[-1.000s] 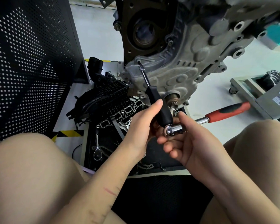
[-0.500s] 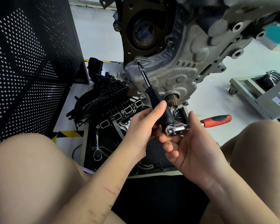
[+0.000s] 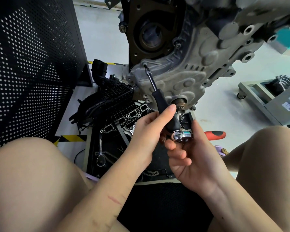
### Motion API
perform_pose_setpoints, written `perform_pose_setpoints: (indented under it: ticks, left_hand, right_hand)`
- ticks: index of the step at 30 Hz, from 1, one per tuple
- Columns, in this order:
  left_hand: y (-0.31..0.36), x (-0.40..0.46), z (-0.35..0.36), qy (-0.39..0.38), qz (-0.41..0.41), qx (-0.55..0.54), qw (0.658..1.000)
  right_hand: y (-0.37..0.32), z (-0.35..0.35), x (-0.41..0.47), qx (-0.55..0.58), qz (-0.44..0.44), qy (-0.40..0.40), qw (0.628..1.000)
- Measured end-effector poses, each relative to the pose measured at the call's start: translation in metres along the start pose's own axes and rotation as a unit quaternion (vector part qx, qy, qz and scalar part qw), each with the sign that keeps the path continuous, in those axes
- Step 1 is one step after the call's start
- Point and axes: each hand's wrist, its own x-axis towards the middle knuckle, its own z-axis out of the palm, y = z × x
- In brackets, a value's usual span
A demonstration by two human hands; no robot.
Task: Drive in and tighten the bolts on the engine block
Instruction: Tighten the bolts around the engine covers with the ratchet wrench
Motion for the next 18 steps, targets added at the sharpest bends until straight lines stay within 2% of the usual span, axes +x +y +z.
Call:
perform_pose_setpoints:
  ticks: [5, 12, 18]
  left_hand:
    - [0.0034, 0.0022, -0.004, 0.031, 0.019, 0.026, 0.999]
    - [0.0035, 0.0032, -0.0051, 0.006, -0.013, 0.035, 0.999]
    - [0.0002, 0.0042, -0.0029, 0.013, -0.002, 0.049, 0.999]
  right_hand:
    - [0.0066, 0.0089, -0.0027, 0.071, 0.021, -0.005, 0.997]
    - [0.0035, 0.0032, 0.0007, 0.048, 0.033, 0.013, 0.998]
    - [0.003, 0.0006, 0.0035, 0.01, 0.048, 0.001, 0.999]
